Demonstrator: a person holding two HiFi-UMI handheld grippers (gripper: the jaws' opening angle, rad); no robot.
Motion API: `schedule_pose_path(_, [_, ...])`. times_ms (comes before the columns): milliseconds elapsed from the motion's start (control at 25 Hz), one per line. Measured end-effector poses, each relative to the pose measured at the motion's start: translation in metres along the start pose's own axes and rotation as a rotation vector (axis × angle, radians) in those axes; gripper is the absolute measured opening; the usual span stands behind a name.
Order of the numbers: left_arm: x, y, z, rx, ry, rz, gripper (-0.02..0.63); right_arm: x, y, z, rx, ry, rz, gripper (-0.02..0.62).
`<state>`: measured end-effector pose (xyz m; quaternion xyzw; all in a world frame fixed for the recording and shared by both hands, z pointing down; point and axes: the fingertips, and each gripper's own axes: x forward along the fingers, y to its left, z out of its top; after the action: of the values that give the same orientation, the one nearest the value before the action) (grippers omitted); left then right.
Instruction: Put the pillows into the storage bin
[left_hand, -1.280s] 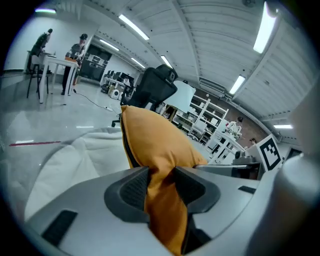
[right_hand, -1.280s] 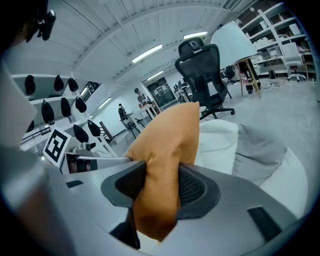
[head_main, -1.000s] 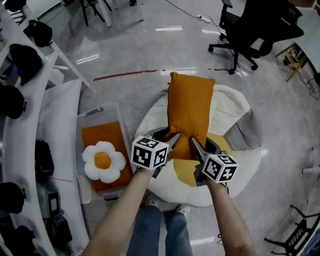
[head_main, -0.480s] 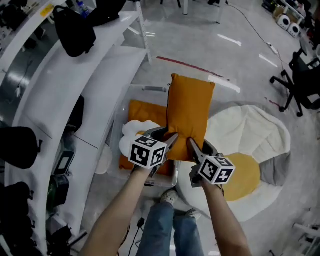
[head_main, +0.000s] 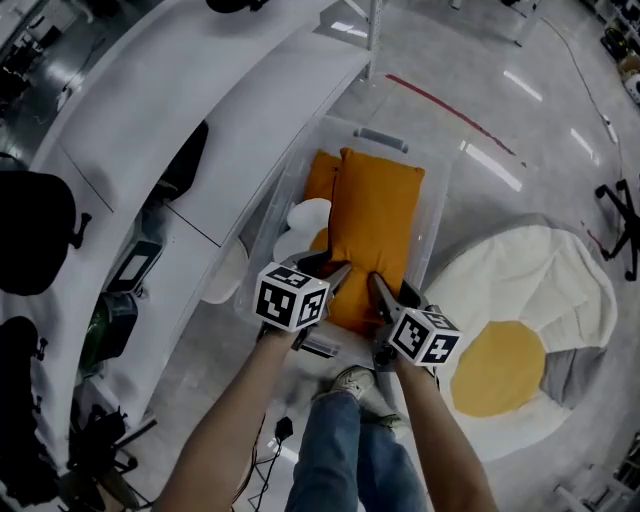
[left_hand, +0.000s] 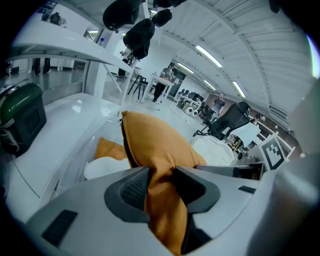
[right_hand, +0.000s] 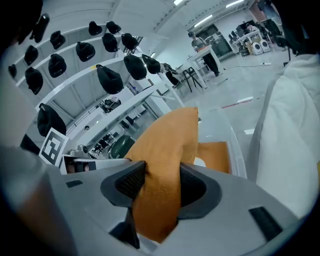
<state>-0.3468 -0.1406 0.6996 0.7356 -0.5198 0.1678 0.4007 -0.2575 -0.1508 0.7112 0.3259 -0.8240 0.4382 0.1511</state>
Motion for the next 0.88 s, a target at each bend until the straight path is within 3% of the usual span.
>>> schedule_pose_path(320, [0.053, 0.051, -0.069, -0.021, 0.078, 0.051, 0.172, 0.06, -0.049, -0.063, 0.032, 0.083, -0.031, 0.236])
schedule_pose_path(520, [0.074, 0.064, -0.11, 0.018, 0.181, 0.131, 0.182, 0.075, -0.07, -0.097, -0.068, 0.192, -0.08, 0.288])
schedule_pose_path(640, [0.071, 0.068, -0.116, -0.001, 0.179, 0.193, 0.247, 0.071, -0.074, -0.098, -0.121, 0.215, -0.116, 0.326])
schedule_pose_path(720, [0.065, 0.068, -0.112, -0.027, 0.164, 0.212, 0.307, 0.065, -0.075, -0.091, -0.123, 0.205, -0.128, 0.389])
schedule_pose_path(760, [0.062, 0.067, -0.108, -0.03, 0.159, 0.211, 0.322, 0.062, -0.074, -0.085, -0.122, 0.197, -0.128, 0.418])
schedule_pose_path(880, [0.051, 0.059, -0.092, -0.022, 0.134, 0.203, 0.324, 0.054, -0.067, -0.065, -0.127, 0.175, -0.123, 0.423])
